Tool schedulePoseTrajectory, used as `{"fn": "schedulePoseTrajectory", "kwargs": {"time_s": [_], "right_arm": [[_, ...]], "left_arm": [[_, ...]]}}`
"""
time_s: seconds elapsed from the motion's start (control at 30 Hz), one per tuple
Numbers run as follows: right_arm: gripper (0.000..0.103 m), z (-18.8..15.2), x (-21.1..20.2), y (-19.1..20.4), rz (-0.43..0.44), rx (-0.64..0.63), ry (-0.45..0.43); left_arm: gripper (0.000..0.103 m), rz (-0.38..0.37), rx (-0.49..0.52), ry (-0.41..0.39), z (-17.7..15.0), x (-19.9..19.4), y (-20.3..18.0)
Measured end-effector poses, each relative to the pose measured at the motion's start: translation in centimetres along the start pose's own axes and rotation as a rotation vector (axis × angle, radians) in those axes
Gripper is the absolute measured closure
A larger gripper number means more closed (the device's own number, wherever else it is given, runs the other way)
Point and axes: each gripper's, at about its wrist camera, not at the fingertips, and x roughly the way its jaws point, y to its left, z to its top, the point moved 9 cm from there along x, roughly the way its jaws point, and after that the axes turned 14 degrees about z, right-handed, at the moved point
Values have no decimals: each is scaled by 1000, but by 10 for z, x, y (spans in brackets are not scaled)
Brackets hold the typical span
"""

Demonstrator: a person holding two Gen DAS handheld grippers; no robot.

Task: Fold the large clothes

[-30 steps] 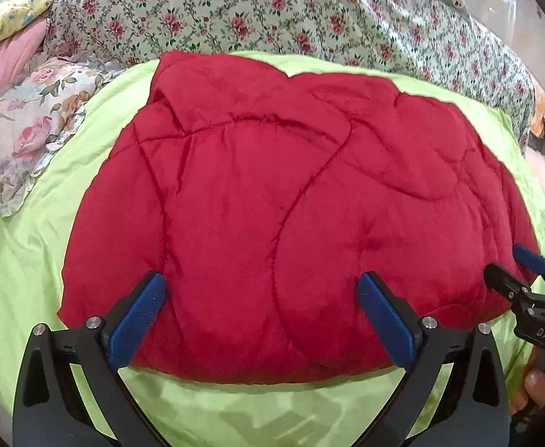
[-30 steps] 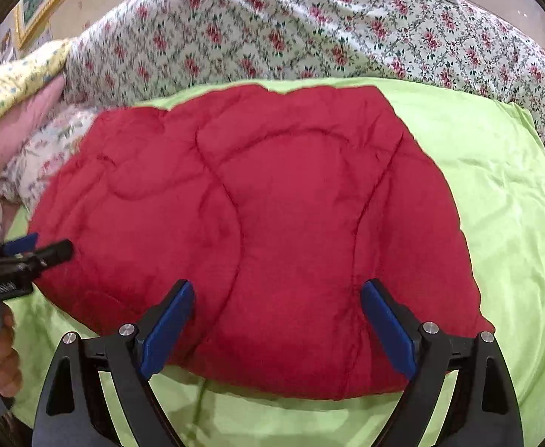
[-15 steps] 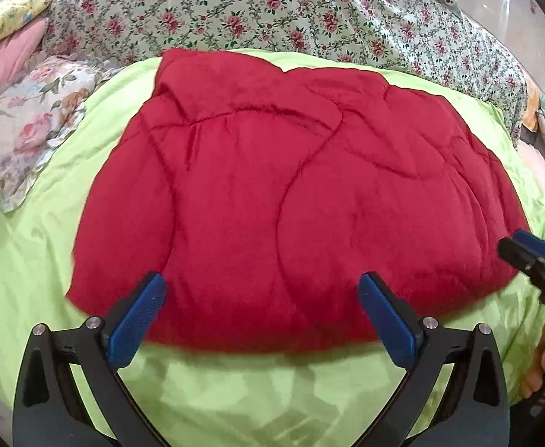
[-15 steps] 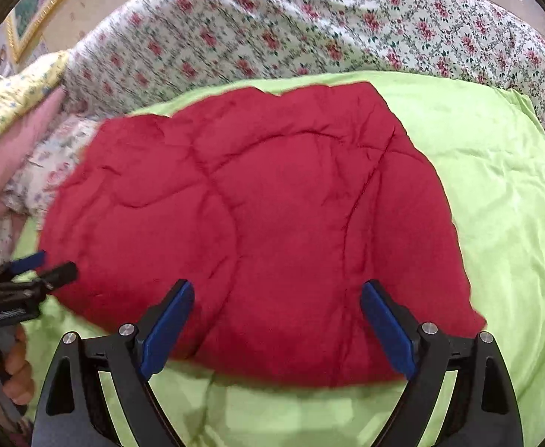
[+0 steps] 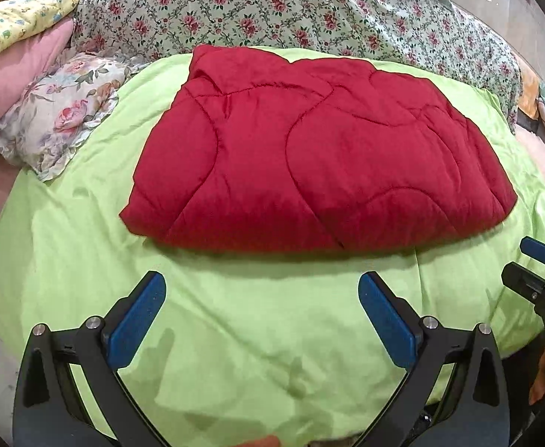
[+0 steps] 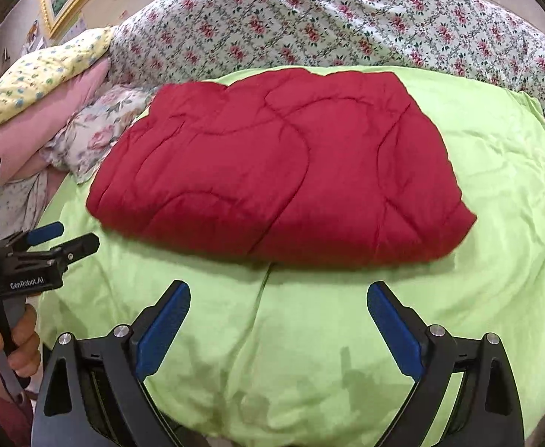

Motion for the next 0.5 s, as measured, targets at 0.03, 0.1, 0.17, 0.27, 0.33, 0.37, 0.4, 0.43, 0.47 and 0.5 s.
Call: {"fn": "schedulePoseTrajectory", "kwargs": {"time_s": [0.03, 0.1, 0.17, 0.27, 0.33, 0.37, 0.4, 0.43, 0.47, 0.5], "right_arm": [[6, -2, -3, 2, -4, -3, 4], [6, -1, -7, 5, -8, -9, 9], [6, 2, -15, 10, -7, -18, 11], [2, 9, -27, 20, 9, -25, 7], [1, 13, -34, 25, 7, -31, -7], [1, 15, -36, 27, 4, -35, -10], [1, 18, -38, 28, 1, -39, -16], [1, 20, -38, 30, 0, -44, -21], [1, 23, -38, 30, -3, -49, -21], [1, 24, -37, 30, -8, -50, -18]], "left_arm": [[0, -2, 3, 4, -1, -2, 0], [0, 1, 14, 7, -1, -8, 1], [0, 10, 22, 7, -2, -15, 2], [0, 16, 33, -9, 2, -28, 5], [0, 21, 32, -20, 5, -32, 7], [0, 22, 31, -24, 7, -33, 7], [0, 22, 29, -25, 8, -33, 6], [0, 23, 31, -26, 11, -33, 5], [0, 26, 33, -24, 13, -31, 5], [0, 28, 34, -22, 14, -30, 4]]}}
